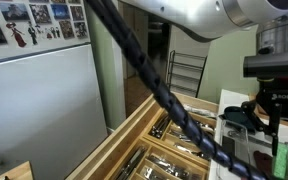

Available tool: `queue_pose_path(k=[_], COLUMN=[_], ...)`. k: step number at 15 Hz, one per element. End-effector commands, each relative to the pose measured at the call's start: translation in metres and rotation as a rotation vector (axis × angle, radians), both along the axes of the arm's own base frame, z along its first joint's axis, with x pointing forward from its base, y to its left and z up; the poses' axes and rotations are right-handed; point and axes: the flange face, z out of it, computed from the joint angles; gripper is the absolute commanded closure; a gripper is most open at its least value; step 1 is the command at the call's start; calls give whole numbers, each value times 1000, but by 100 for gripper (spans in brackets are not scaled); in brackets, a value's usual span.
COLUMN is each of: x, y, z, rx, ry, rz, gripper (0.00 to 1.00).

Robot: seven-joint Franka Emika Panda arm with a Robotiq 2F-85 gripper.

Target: Take the sponges out of the tray then put the tray in the drawer

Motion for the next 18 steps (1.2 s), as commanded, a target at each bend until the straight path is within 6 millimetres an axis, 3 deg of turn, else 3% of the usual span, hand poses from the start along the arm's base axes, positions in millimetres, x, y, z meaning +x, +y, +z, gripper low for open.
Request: queue_pose_path(k=[1, 8, 12, 13, 14, 15, 18], x=[11, 19, 23, 25, 27, 29, 37], y=[-14, -37, -50, -52, -53, -54, -54], z=[-28, -88, -99, -99, -99, -98, -103], rx=[-7, 22, 21, 17, 22, 23, 42], ry=[136, 283, 318, 315, 308, 297, 268], rz=[-2, -2, 11, 10, 9, 7, 18], gripper=[95, 95, 95, 80, 54, 53, 31])
